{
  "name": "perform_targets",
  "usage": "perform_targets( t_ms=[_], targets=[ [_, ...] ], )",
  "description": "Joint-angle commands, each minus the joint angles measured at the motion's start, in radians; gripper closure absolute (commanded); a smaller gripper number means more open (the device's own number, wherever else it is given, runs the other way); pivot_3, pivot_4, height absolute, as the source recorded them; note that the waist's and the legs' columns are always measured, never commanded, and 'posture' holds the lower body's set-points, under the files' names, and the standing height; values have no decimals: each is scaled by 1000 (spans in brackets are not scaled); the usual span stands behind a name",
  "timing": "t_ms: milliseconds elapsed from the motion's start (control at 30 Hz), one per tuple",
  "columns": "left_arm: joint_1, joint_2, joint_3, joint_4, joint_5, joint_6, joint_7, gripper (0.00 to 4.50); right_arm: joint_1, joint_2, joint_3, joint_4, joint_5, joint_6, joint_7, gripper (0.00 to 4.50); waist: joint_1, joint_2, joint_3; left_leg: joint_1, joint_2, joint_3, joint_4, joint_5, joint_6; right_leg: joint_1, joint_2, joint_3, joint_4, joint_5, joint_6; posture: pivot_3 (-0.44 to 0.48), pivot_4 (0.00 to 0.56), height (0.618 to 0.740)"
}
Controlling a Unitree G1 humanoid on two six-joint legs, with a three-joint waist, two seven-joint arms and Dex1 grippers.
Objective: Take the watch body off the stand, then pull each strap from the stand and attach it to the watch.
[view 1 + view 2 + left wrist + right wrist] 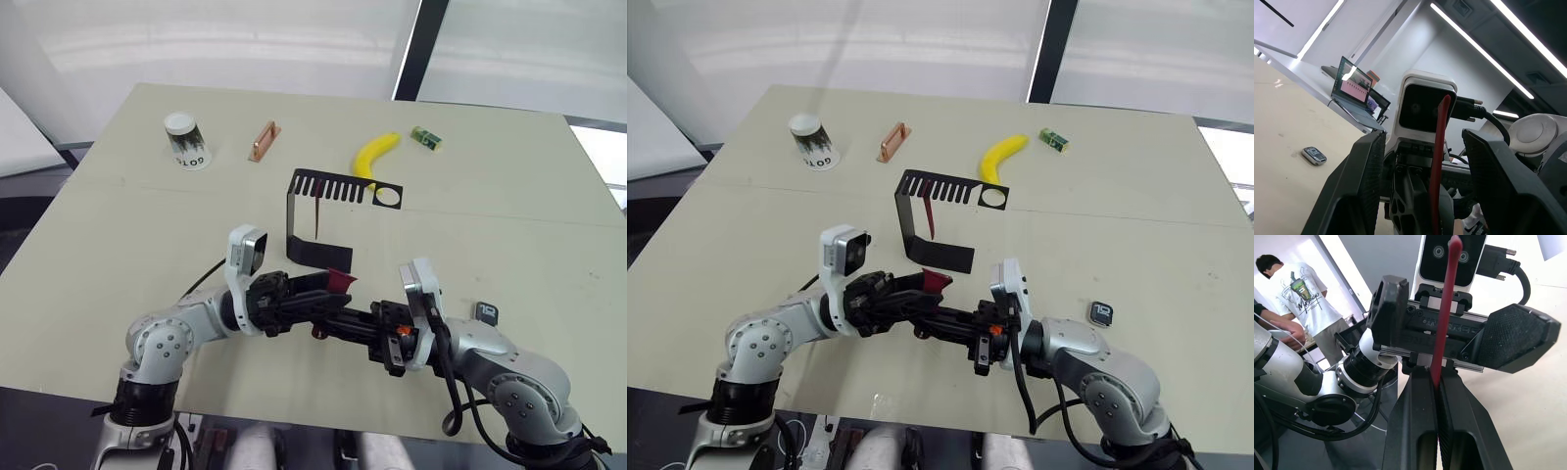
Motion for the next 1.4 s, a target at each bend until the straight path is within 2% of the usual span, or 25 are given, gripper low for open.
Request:
perform_targets(
  t_ms=[33, 367, 500, 533, 567, 600, 633, 1400],
  targets=[
    [2, -14, 26, -8, -40, -17, 2, 1802, -2, 1, -8, -26, 14, -8, -4, 4500, 0, 0, 0, 0, 0, 0, 0, 0, 0, 0, 0, 0, 0, 0, 0, 0, 150, 725],
    [16, -11, 25, -12, -33, -21, -1, 1802, 0, 1, -5, -25, 12, -9, -1, 4500, 0, 0, 0, 0, 0, 0, 0, 0, 0, 0, 0, 0, 0, 0, 0, 0, 150, 725],
    [15, -18, 26, -11, -34, -27, 4, 2995, -1, 0, -3, -23, 10, -9, 3, 4500, 0, 0, 0, 0, 0, 0, 0, 0, 0, 0, 0, 0, 0, 0, 0, 0, 150, 725],
    [14, -19, 26, -11, -34, -28, 5, 3558, -1, -1, -3, -22, 9, -9, 4, 4500, 0, 0, 0, 0, 0, 0, 0, 0, 0, 0, 0, 0, 0, 0, 0, 0, 150, 725],
    [14, -20, 26, -11, -35, -30, 6, 3558, -2, -2, -2, -21, 9, -9, 6, 4500, 0, 0, 0, 0, 0, 0, 0, 0, 0, 0, 0, 0, 0, 0, 0, 0, 150, 725],
    [13, -21, 25, -11, -35, -31, 7, 4104, -3, -2, -2, -19, 8, -9, 7, 4500, 0, 0, 0, 0, 0, 0, 0, 0, 0, 0, 0, 0, 0, 0, 0, 0, 150, 725],
    [13, -21, 25, -11, -35, -32, 7, 4448, -4, -2, -1, -18, 7, -9, 8, 4500, 0, 0, 0, 0, 0, 0, 0, 0, 0, 0, 0, 0, 0, 0, 0, 0, 150, 725],
    [10, -46, 33, -30, -53, -40, 43, 4448, 6, -13, 1, -28, 3, -2, 8, 4500, 0, 0, 0, 0, 0, 0, 0, 0, 0, 0, 0, 0, 0, 0, 0, 0, 150, 725]
  ],
)
